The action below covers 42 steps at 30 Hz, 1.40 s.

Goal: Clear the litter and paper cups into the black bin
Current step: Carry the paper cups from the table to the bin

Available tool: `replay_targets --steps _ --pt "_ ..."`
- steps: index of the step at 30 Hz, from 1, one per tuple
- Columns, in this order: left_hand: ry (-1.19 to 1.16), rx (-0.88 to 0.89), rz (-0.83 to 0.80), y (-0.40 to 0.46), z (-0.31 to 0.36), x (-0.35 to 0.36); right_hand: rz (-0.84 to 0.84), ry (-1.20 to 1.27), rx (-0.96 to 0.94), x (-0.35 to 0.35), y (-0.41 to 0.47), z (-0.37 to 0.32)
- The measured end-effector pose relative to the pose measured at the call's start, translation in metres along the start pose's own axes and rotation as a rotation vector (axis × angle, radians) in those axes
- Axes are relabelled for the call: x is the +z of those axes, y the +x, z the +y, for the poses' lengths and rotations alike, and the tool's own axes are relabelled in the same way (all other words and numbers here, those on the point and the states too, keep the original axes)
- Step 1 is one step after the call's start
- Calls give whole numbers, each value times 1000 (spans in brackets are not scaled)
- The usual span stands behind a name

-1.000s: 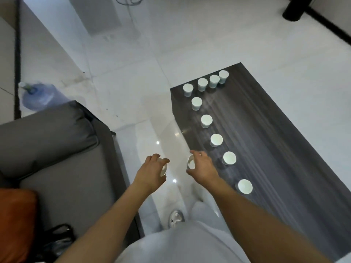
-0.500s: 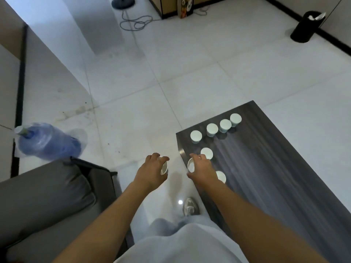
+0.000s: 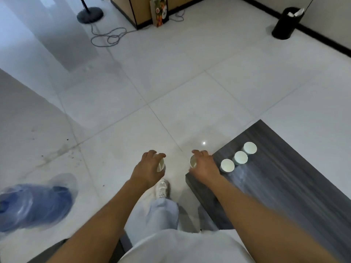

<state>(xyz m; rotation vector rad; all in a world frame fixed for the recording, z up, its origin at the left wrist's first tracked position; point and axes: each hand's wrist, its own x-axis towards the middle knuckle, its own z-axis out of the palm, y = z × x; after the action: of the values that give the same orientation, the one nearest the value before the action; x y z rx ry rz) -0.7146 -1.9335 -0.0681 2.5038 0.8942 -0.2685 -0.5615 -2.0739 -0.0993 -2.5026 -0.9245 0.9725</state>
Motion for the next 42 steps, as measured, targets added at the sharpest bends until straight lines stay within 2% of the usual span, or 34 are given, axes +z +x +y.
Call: replay_targets --steps 8,17,23,30,36,42 --pt "86 148 -110 125 -54 -80 49 125 119 -18 90 -74" --pt "122 250 -177 269 -37 -125 126 175 249 -81 189 -68" --pt "128 356 -205 394 23 -141 163 232 316 -150 284 -48" --pt "153 461 -234 560 130 -168 243 244 396 -277 389 5" --pt "178 524 -259 670 192 -186 298 263 458 -368 465 44" --pt "199 605 -287 812 261 -198 357 275 494 -464 577 80"
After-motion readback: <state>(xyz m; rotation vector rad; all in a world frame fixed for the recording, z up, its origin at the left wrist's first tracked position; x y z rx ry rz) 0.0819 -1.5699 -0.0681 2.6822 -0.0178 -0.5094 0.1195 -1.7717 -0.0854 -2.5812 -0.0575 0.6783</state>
